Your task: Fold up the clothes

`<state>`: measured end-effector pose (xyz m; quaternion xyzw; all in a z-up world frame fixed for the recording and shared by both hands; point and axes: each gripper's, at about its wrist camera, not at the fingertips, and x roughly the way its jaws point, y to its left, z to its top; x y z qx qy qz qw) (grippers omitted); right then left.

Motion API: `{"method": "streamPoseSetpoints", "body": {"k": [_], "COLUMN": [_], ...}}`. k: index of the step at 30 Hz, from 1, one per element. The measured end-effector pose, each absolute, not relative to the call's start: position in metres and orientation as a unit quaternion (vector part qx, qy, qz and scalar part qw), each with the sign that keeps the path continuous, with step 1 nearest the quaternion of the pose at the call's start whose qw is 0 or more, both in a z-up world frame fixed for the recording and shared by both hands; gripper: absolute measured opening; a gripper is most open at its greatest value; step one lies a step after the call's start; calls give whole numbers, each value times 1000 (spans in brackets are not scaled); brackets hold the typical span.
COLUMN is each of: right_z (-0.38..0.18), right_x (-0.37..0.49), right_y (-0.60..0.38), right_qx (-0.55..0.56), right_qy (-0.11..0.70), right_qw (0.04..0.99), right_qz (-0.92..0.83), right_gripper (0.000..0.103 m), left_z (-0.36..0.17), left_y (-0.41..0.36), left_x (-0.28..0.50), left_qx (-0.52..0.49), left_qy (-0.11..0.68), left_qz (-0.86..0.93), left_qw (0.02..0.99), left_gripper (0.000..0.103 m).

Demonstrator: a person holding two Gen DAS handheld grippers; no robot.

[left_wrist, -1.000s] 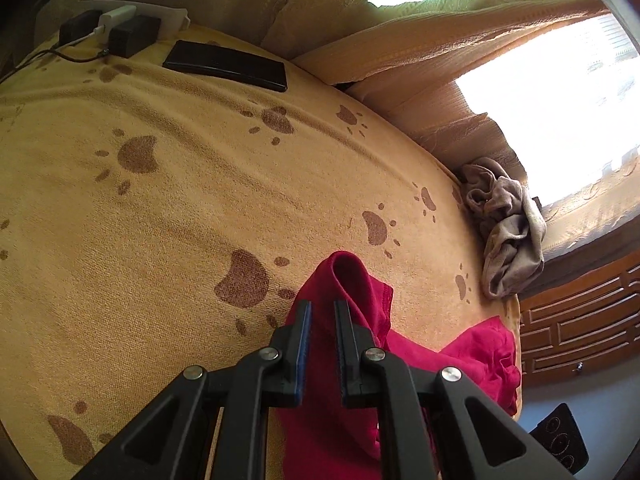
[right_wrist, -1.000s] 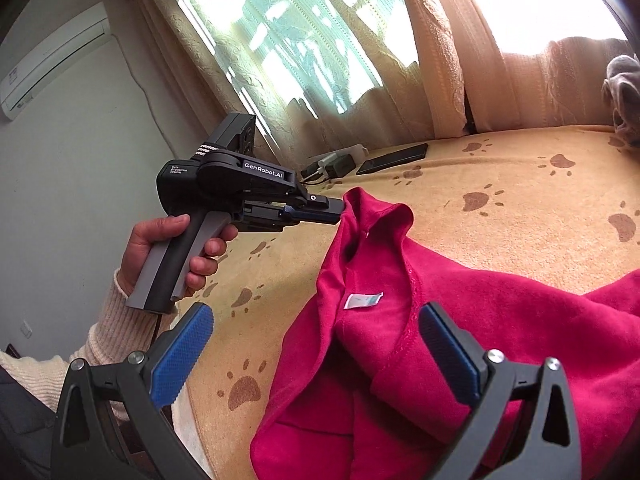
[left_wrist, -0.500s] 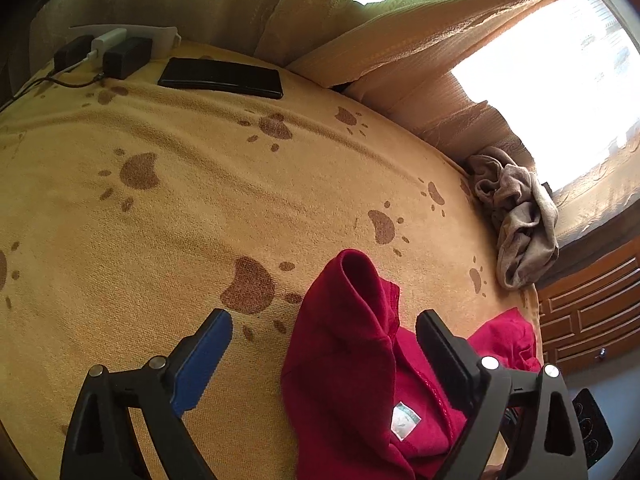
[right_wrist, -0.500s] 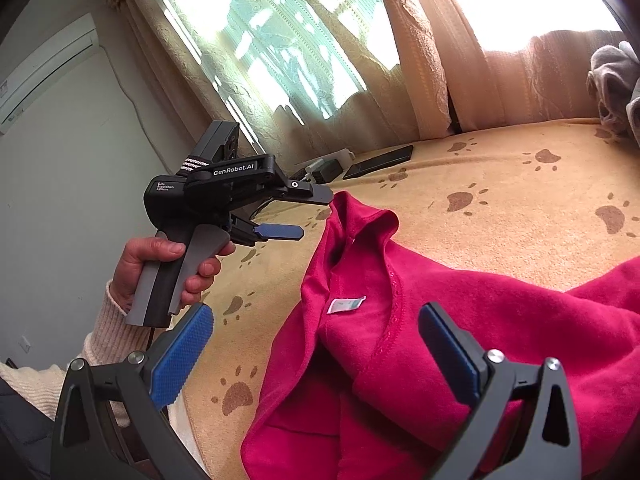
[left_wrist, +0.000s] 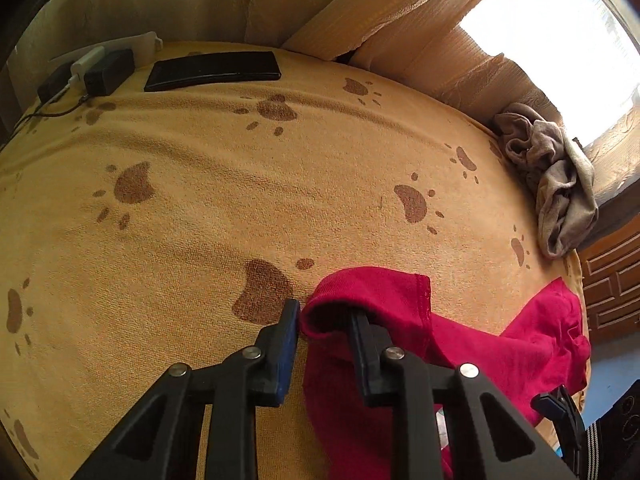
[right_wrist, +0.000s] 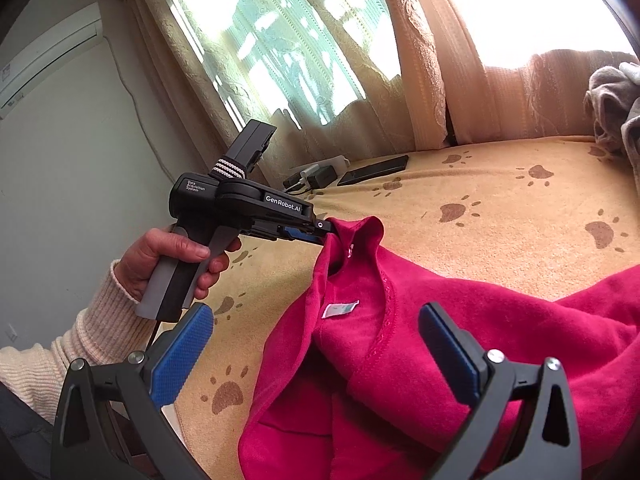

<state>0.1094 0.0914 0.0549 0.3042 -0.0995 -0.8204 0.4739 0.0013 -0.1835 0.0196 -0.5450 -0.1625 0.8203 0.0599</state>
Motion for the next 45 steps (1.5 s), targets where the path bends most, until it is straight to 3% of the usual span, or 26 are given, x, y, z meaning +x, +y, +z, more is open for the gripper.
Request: {"method": "streamPoseSetpoints", "body": {"k": [19, 22, 28, 32, 37, 45], "right_z": [60, 64, 81, 97, 104, 36], "right_x": [104, 107, 122, 134, 163, 168], "right_y": [105, 112, 142, 146, 128, 82], "right_qx": [289, 269, 179, 149, 149, 214], "right_qy": [-116, -118, -113, -36, 145, 348], "right_qw": [444, 421, 316, 277, 299, 253], "right_qz": [-840, -858, -925, -948, -931, -877], "right_gripper": [103, 103, 103, 103, 103, 103], "left_z": [-3, 2, 42, 69, 77, 108], "left_y": [-180, -175, -197, -218, -222, -202], "left_x": [0, 3, 31, 54, 78, 111], "left_qx": [-567, -550, -468, -420, -392, -334], "left_qy": [-196, -183, -176, -173, -179, -165], "left_qz": [796, 810, 864, 889, 900, 922], "left_qw": [85, 87, 58, 52, 65, 103], "left_gripper": [29, 7, 6, 6, 6, 6]}}
